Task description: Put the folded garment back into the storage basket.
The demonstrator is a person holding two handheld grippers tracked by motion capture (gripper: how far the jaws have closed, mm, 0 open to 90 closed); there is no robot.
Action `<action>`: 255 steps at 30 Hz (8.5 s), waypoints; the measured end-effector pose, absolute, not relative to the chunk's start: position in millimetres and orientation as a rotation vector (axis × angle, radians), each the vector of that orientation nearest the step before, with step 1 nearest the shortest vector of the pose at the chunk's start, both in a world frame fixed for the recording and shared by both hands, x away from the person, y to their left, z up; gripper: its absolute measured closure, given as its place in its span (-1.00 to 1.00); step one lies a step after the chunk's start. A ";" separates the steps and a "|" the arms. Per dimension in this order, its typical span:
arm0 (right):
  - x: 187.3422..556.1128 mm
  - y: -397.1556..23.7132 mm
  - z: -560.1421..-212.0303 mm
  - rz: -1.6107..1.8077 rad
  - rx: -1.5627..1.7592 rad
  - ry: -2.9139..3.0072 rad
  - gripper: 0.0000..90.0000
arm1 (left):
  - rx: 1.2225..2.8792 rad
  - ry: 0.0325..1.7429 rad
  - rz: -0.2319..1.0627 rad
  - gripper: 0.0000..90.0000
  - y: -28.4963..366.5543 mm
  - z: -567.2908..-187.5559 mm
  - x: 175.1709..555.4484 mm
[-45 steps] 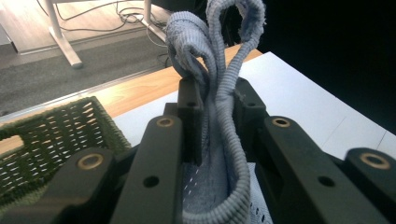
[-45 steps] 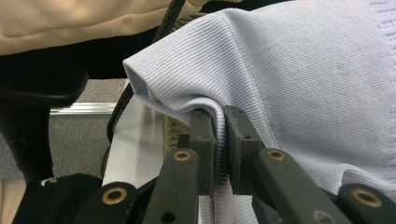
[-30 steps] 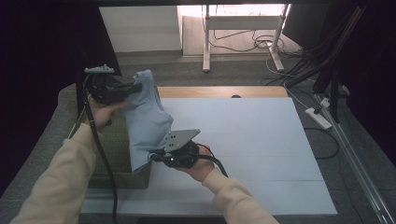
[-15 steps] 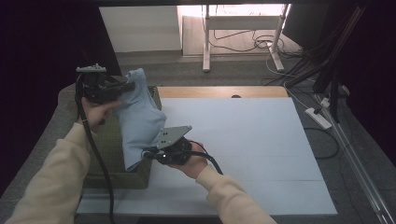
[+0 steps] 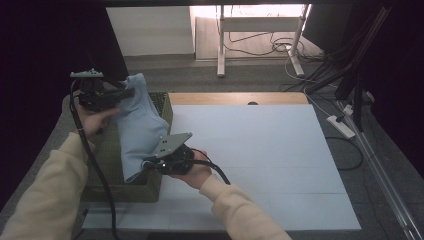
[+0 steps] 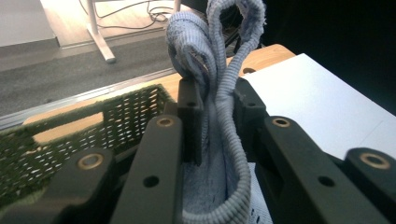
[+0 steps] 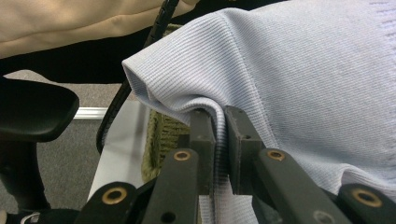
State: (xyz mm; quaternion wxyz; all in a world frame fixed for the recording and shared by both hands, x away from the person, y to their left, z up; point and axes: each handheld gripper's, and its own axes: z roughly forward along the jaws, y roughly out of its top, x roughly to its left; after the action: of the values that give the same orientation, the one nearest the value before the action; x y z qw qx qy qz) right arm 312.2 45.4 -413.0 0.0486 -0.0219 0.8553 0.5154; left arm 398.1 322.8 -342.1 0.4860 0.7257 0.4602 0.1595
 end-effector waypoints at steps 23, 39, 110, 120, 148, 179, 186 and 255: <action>318.3 84.8 -417.1 1.556 -0.085 2.639 0.82 | 1.766 1.166 0.417 0.70 354.1 -347.5 397.2; 327.8 109.1 -428.9 1.521 -0.074 2.690 0.82 | 1.784 1.218 0.411 0.69 361.9 -364.3 410.0; 349.1 154.9 -461.4 1.231 -0.051 2.817 0.81 | 1.998 1.316 0.289 0.68 342.7 -448.2 470.2; 347.1 157.3 -465.2 1.184 -0.061 2.804 0.43 | 2.047 1.396 0.234 -0.12 337.1 -462.4 481.5; 371.0 62.6 -439.0 1.520 0.303 2.670 0.03 | 1.954 1.247 0.269 -0.39 334.5 -431.2 448.2; 364.7 -13.4 -434.2 1.528 0.367 2.628 -0.03 | 1.884 1.151 0.276 -0.35 310.6 -410.9 385.5; 360.7 -37.5 -437.6 1.517 0.412 2.616 -0.03 | 1.870 1.116 0.273 -0.35 299.9 -409.1 363.5; 303.3 -307.7 -461.7 1.334 0.931 2.313 -0.11 | 1.932 0.966 0.246 -0.40 235.0 -428.8 270.3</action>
State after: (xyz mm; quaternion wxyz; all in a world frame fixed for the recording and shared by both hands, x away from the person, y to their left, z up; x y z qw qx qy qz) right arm 303.3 -307.7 -461.7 0.1563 0.3252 0.8078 0.4661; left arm 270.3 235.0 -428.8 0.4652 0.7866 0.3934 0.1003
